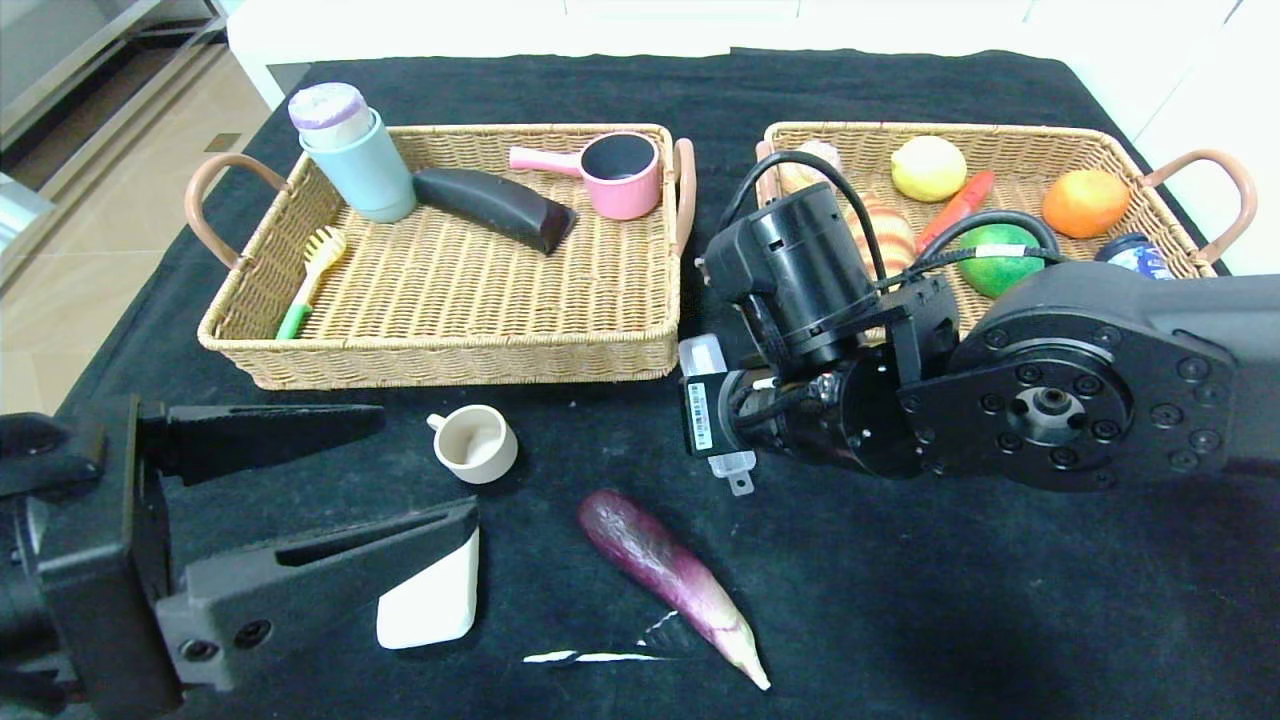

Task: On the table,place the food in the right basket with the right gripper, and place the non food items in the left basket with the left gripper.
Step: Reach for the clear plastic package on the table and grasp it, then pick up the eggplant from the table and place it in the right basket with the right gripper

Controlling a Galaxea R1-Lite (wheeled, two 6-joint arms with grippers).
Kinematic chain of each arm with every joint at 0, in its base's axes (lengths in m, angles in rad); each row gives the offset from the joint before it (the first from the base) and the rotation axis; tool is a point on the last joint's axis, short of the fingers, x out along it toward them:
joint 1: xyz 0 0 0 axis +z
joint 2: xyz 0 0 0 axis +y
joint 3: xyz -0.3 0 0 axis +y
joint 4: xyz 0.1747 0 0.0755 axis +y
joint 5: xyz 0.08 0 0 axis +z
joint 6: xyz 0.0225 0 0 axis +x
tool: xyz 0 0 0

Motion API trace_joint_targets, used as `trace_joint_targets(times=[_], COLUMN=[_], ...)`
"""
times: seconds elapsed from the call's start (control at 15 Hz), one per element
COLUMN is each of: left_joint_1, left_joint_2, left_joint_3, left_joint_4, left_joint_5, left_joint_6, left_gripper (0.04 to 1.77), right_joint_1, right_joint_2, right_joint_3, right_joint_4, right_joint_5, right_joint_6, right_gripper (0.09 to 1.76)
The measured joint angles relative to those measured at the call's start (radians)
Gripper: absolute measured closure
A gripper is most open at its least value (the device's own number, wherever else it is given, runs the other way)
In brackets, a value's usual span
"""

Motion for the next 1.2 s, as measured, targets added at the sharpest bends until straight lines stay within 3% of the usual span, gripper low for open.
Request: trace_joint_targets(times=[0.4, 0.8, 0.93, 1.2], left_joint_1=[0.000, 0.006, 0.012, 0.057], left_joint_2=[0.000, -0.016, -0.023, -0.029], left_joint_3=[0.001, -0.011, -0.016, -0.024], left_joint_4=[-0.002, 0.010, 0.013, 0.014], left_joint_5=[0.000, 0.004, 0.005, 0.003], left_joint_6=[0.001, 0.006, 0.006, 0.016], left_gripper=[0.09, 0.09, 0.09, 0.09], right_joint_1=[0.011, 0.064, 0.100, 0.162], right_joint_2=[-0.019, -0.129, -0.162, -0.209], right_joint_3=[0.013, 0.180, 0.260, 0.452], right_joint_4=[0.002, -0.037, -0.109, -0.386], right_joint_5=[-0.006, -0.004, -0.003, -0.004], right_joint_6=[-0.013, -0.165, -0.195, -0.312], right_gripper=[0.51, 0.31, 0.28, 0.22])
